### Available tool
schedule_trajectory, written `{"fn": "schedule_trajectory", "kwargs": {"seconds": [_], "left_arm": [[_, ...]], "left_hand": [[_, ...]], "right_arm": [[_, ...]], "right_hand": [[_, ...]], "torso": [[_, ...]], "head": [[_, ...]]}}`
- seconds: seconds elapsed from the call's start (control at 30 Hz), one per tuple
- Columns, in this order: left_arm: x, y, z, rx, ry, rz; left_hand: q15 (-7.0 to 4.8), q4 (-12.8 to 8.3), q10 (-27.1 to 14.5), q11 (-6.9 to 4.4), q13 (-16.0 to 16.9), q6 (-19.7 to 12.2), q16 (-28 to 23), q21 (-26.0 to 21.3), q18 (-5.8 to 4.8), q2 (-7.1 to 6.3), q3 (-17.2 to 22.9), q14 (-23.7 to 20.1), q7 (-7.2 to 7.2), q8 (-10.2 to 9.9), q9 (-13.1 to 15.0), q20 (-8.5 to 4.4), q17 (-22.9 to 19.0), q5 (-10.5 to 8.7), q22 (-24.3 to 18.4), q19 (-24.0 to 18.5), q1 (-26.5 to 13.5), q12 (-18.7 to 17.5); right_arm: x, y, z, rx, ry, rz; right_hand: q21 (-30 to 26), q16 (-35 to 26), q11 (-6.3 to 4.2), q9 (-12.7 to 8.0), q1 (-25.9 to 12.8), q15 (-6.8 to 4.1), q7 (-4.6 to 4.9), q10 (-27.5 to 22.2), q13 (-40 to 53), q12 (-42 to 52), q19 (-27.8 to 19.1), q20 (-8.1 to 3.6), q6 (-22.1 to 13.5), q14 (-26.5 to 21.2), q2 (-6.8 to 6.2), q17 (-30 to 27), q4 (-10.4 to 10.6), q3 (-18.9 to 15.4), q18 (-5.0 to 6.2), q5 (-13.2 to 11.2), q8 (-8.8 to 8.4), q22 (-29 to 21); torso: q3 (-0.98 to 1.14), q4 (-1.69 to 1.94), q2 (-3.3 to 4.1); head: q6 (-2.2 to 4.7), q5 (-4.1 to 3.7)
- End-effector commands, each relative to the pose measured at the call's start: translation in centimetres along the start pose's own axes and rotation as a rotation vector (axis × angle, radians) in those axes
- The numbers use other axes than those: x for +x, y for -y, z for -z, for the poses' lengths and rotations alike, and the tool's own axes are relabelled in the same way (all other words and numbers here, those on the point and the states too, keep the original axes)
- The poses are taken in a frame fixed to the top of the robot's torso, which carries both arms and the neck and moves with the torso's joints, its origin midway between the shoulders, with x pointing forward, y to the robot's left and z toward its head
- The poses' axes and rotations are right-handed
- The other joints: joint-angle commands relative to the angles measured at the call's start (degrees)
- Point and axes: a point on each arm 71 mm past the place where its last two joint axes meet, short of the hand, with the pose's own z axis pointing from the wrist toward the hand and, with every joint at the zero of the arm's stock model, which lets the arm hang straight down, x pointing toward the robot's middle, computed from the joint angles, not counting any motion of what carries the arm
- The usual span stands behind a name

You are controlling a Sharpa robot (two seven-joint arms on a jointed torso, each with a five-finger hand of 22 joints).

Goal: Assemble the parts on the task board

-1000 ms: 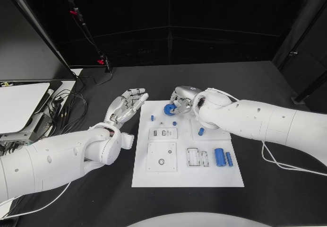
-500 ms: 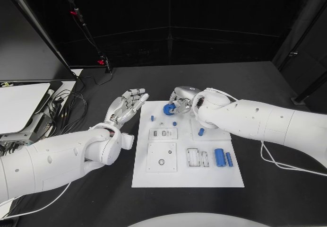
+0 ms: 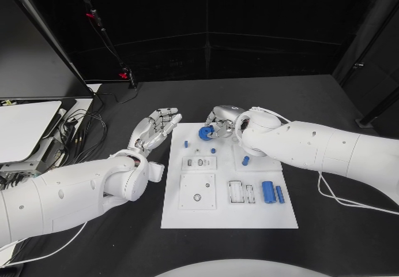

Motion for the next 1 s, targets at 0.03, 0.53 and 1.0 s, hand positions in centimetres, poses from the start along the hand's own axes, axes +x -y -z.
{"fn": "schedule_trajectory", "kwargs": {"seconds": [0.03, 0.53, 1.0], "left_arm": [[0.10, 1.97, 0.19, 0.269, -0.010, 0.003], [0.04, 1.93, 0.18, 0.266, -0.008, 0.001], [0.04, 1.89, 0.17, 0.264, -0.008, 0.001]], "left_hand": [[0.46, 0.1, -0.3, 0.05, -0.1, 0.1, 0.3, 0.2, 0.92, 0.66, 0.3, -0.1, 9.48, 0.4, 0.0, 0.08, -0.1, 0.24, 0.1, -0.3, -0.1, 0.2], [0.46, 0.1, -0.3, 0.05, -0.1, 0.1, 0.3, 0.2, 0.92, 0.66, 0.3, -0.1, 9.48, 0.4, 0.0, 0.08, -0.1, 0.24, 0.1, -0.3, -0.1, 0.2], [0.46, 0.1, -0.3, 0.05, -0.1, 0.1, 0.3, 0.3, 0.93, 0.84, 0.3, -0.1, 9.48, 0.4, -0.1, 0.09, -0.1, 0.25, 0.1, -0.4, -0.1, 0.2]], "right_arm": [[0.75, 0.36, 0.16, 0.025, -0.049, 0.021], [0.74, 0.45, 0.34, 0.016, -0.027, 0.014], [0.80, 0.72, 0.26, 0.035, -0.033, 0.017]], "right_hand": [[0.2, 0.1, -0.43, 0.3, -0.3, -0.46, 0.13, 6.1, 15.1, 0.1, 6.1, -0.51, 0.5, 6.2, -0.23, 15.1, -0.4, -0.1, -0.42, -0.2, 0.02, 15.1], [0.2, 0.1, -0.24, 0.5, -0.9, -0.44, 0.46, 6.1, 15.1, 0.1, 6.1, -0.59, 2.1, 6.2, -0.05, 15.1, -0.3, -0.2, -0.42, 0.0, 0.32, 15.1], [0.2, 0.1, 0.13, 0.3, -1.2, -0.25, 0.88, 6.1, 15.1, 0.1, 6.1, -0.51, 1.1, 6.2, -0.32, 15.1, -0.4, -0.4, -0.42, 0.1, -0.70, 15.1]], "torso": [[0.00, -0.01, 0.01], [0.03, 0.00, 0.00], [0.02, 0.05, 0.01]], "head": [[-0.02, -0.07], [0.31, -0.34], [0.33, -0.67]]}}
